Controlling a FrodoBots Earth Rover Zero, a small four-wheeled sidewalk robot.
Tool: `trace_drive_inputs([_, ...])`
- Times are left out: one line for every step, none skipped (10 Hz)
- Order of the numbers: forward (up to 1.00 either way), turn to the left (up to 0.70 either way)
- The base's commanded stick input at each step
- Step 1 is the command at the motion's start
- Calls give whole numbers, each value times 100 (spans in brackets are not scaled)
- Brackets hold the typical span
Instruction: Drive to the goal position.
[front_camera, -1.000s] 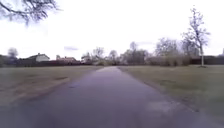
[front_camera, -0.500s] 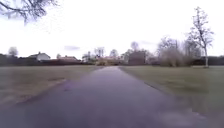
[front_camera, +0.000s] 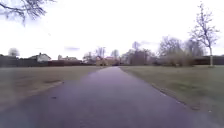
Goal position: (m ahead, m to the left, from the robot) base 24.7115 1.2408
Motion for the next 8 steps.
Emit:
trace_drive_inputs([100,0])
trace_drive_inputs([100,0])
trace_drive_inputs([100,0])
trace_drive_inputs([100,0])
trace_drive_inputs([100,0])
trace_drive_inputs([100,-12])
trace_drive_inputs([100,-30])
trace_drive_inputs([100,-40])
